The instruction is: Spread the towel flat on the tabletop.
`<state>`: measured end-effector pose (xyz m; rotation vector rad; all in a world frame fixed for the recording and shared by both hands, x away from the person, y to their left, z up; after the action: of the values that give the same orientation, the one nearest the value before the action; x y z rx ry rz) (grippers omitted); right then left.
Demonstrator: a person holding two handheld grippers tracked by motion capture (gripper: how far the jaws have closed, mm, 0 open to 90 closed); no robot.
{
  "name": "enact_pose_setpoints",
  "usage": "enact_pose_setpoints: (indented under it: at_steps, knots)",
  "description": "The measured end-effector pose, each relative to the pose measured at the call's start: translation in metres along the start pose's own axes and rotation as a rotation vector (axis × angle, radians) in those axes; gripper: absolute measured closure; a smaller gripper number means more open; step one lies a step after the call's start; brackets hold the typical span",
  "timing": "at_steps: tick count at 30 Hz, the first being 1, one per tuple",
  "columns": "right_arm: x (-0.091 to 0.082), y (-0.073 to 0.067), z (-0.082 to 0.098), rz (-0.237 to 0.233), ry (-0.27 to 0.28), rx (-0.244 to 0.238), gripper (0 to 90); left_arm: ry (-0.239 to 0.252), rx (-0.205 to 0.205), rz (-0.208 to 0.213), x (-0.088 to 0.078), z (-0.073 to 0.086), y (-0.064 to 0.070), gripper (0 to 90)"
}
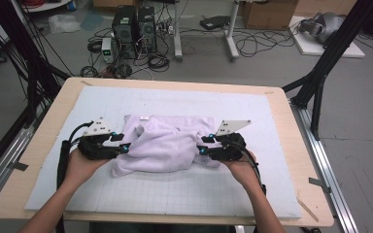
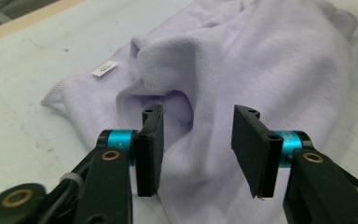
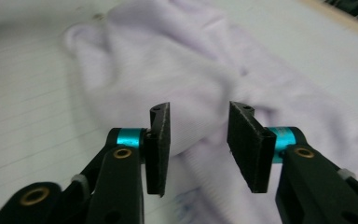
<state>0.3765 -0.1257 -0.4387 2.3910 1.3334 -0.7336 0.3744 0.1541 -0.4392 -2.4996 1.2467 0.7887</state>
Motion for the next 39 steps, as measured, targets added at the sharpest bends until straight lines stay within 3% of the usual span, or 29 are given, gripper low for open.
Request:
enact_pose_setpoints:
  at_steps: [4, 8, 12, 15, 17, 19, 23, 26, 31, 36, 39]
  knots:
    - [0.002, -0.023, 0.009, -0.037, 0.011, -0.033, 56.4, 0.004, 0.012, 0.024, -0.010, 0.013, 0.012, 50.7]
    - [0.019, -0.037, 0.022, -0.062, -0.038, -0.046, 52.3, -0.051, 0.021, 0.050, -0.002, 0.035, 0.020, 51.6]
    - [0.040, -0.039, 0.030, -0.059, -0.085, -0.042, 50.6, -0.124, 0.018, 0.050, 0.013, 0.056, 0.017, 53.8]
    - [0.053, -0.037, 0.032, -0.034, -0.101, -0.048, 57.7, -0.164, 0.016, 0.043, 0.026, 0.066, 0.015, 60.8]
    - [0.058, -0.034, 0.033, -0.021, -0.101, -0.055, 67.8, -0.148, 0.025, 0.045, 0.029, 0.064, 0.018, 71.4]
    - [0.058, -0.033, 0.032, -0.040, -0.092, -0.039, 77.8, -0.159, 0.042, 0.049, 0.031, 0.063, 0.020, 80.2]
    - [0.047, -0.036, 0.028, -0.072, -0.064, -0.024, 82.3, -0.149, 0.043, 0.049, 0.027, 0.058, 0.023, 84.0]
    - [0.034, -0.041, 0.023, -0.081, -0.040, -0.051, 82.5, -0.121, 0.049, 0.055, 0.019, 0.051, 0.027, 84.7]
    - [0.004, -0.049, 0.017, -0.084, -0.011, -0.074, 82.7, -0.051, 0.077, 0.073, -0.004, 0.029, 0.046, 85.0]
    - [-0.029, -0.057, 0.008, -0.084, 0.022, -0.084, 82.7, -0.005, 0.131, 0.095, -0.023, 0.008, 0.070, 85.0]
    - [-0.049, -0.062, -0.003, -0.074, 0.038, -0.118, 82.8, 0.025, 0.154, 0.111, -0.033, -0.004, 0.083, 85.1]
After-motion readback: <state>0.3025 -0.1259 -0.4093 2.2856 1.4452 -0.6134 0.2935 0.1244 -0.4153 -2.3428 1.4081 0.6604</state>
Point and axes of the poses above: each handheld gripper's, and its own axes: x roughly forward along the jaws, z roughly out of its underside, y roughly to its right, the point moved 10 cm from there along x, roughly forward along the jaws, and after that the axes turned 4 degrees about z, right-handed, at the moved point
